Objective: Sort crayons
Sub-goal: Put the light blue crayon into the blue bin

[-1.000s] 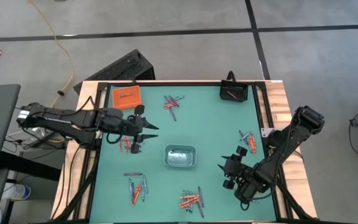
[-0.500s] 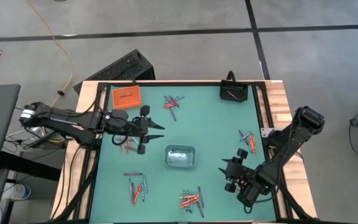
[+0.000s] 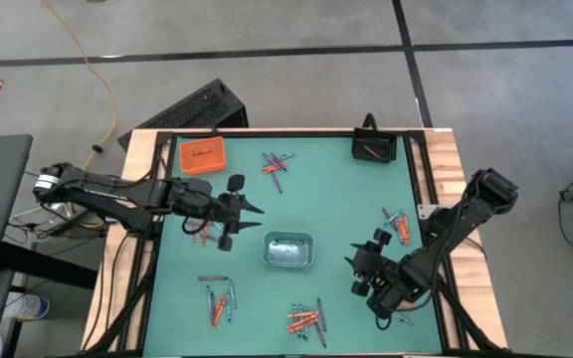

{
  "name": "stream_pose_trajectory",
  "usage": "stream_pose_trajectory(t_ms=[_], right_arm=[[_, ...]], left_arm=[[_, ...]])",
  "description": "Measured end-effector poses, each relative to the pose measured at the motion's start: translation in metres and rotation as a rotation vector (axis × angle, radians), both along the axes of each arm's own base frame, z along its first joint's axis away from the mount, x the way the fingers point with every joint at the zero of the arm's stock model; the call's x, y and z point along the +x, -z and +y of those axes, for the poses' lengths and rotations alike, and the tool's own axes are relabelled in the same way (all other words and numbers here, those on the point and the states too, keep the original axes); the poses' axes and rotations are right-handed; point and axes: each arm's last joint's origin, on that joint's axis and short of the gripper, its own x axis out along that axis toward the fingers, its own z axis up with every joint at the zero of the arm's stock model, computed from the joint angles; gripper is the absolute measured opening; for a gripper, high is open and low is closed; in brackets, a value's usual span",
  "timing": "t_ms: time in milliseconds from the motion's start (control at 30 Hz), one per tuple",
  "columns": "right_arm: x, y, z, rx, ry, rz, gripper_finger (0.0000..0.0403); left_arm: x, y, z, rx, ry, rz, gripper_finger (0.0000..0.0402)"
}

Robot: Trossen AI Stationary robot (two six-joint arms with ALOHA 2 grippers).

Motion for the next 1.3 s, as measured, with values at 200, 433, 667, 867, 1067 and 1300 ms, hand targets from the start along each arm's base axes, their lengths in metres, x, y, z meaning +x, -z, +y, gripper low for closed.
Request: stream_pose_trajectory(t_ms=[200, 433, 667, 867, 1067, 1300], right_arm=[[0.012, 0.001, -0.017, -0.012, 0.039, 0.052, 0.0177], [0.018, 0.004, -0.059, -0.001, 0.212, 0.247, 0.0177], [0.005, -0.001, -0.098, 0.078, 0.504, 0.436, 0.0177], [0.003, -0.010, -0.115, 0.177, 0.442, 0.570, 0.0177], [-0.004, -0.014, -0.106, 0.114, 0.166, 0.742, 0.0177], [-0.018, 0.000, -0.108, 0.046, 0.065, 0.905, 0.0168]], left_arm=[[-0.006, 0.014, 0.001, 0.010, -0.003, 0.155, 0.0117], [0.003, 0.027, 0.000, 0.024, 0.000, 0.220, 0.0117], [0.021, 0.052, -0.002, 0.037, 0.001, 0.328, 0.0117], [0.033, 0.072, -0.004, 0.045, 0.033, 0.399, 0.0117], [0.040, 0.086, -0.007, 0.024, 0.067, 0.445, 0.0117], [0.046, 0.085, -0.008, 0.012, 0.081, 0.393, 0.0117]])
